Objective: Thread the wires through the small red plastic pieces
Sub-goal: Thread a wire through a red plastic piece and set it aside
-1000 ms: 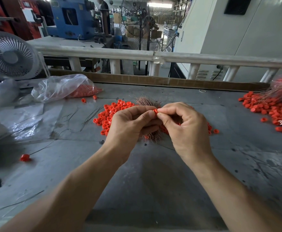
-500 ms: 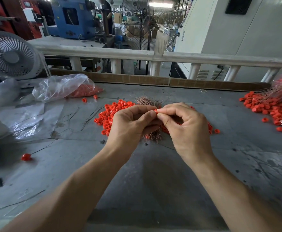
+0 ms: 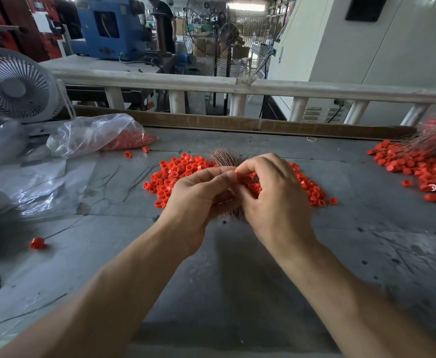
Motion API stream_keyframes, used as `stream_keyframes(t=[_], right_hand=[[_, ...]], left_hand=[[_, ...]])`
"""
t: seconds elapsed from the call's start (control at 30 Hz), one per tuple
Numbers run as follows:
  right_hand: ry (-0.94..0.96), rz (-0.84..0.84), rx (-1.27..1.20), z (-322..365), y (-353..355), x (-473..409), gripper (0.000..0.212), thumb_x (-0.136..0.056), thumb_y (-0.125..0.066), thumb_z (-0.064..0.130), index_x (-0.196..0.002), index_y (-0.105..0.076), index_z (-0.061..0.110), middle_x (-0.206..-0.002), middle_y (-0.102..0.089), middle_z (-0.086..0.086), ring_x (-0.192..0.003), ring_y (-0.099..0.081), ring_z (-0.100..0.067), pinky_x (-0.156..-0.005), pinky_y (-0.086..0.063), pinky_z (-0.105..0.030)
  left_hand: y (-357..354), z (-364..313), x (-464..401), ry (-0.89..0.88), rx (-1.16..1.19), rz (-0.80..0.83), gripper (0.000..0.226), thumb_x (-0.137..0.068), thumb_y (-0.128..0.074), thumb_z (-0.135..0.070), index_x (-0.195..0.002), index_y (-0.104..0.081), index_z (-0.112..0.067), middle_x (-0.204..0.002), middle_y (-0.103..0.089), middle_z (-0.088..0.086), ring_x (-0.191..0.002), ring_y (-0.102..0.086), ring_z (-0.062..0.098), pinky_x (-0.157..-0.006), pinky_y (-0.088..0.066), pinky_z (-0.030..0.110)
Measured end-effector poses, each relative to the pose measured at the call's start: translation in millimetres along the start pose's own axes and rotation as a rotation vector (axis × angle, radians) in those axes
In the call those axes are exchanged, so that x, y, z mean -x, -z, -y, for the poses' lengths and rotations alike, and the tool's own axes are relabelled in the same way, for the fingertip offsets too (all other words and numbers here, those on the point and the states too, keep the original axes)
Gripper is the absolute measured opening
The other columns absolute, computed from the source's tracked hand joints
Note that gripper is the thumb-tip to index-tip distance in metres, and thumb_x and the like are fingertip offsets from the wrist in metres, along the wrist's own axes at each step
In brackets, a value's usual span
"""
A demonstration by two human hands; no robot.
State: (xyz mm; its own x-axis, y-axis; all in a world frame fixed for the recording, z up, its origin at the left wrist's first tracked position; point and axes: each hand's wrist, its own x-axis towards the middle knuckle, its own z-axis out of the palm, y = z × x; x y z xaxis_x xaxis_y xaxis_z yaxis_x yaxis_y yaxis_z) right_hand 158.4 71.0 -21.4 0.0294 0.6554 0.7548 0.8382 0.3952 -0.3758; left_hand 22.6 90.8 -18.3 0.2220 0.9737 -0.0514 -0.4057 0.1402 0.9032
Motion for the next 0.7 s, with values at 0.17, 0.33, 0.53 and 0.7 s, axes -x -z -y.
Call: stream_keyframes(t=[0.17,0.33,0.53,0.7], right_hand=[[0.000,-0.020,-0.020,-0.7,-0.5,1.1,0.010,-0.085,-0.076,0.013,-0.091,-0.068,0.014,-0.092,-0.064,0.002,-0.092,-0.060,-0.019,-0.079,-0.046,-0.027],[0.014,-0.014,0.008,-0.1,-0.5,0.4,0.008,-0.086,-0.074,0.013,-0.090,-0.068,0.011,-0.093,-0.065,0.000,-0.092,-0.061,-0.022,-0.079,-0.044,-0.025],[0.025,-0.011,0.028,0.3,0.4,-1.5,0.006,-0.090,-0.070,0.008,-0.087,-0.065,0.009,-0.090,-0.063,-0.004,-0.090,-0.060,-0.025,-0.076,-0.038,-0.021],[0.039,-0.002,0.026,-1.1,2.0,-2.6,0.007,-0.089,-0.071,0.007,-0.085,-0.065,0.008,-0.087,-0.063,-0.004,-0.088,-0.059,-0.026,-0.079,-0.039,-0.024]], left_hand=[[0.4,-4.1,-0.1,0.061,0.010,-0.003,0.016,-0.093,-0.067,-0.010,-0.105,-0.073,-0.002,-0.098,-0.067,0.020,-0.087,-0.064,0.028,-0.075,-0.058,0.031],[1.2,-4.7,-0.1,0.065,0.030,0.008,0.014,-0.096,-0.064,-0.010,-0.101,-0.072,-0.001,-0.085,-0.066,0.014,-0.077,-0.065,0.021,-0.069,-0.059,0.028],[0.1,-5.5,-0.3,0.061,-0.008,0.019,0.013,-0.096,-0.063,-0.010,-0.098,-0.073,-0.002,-0.083,-0.069,0.014,-0.077,-0.066,0.020,-0.075,-0.057,0.031],[-0.3,-4.1,-0.2,0.048,-0.017,0.007,0.018,-0.097,-0.062,-0.010,-0.106,-0.071,0.002,-0.087,-0.066,0.016,-0.080,-0.064,0.023,-0.080,-0.056,0.037]])
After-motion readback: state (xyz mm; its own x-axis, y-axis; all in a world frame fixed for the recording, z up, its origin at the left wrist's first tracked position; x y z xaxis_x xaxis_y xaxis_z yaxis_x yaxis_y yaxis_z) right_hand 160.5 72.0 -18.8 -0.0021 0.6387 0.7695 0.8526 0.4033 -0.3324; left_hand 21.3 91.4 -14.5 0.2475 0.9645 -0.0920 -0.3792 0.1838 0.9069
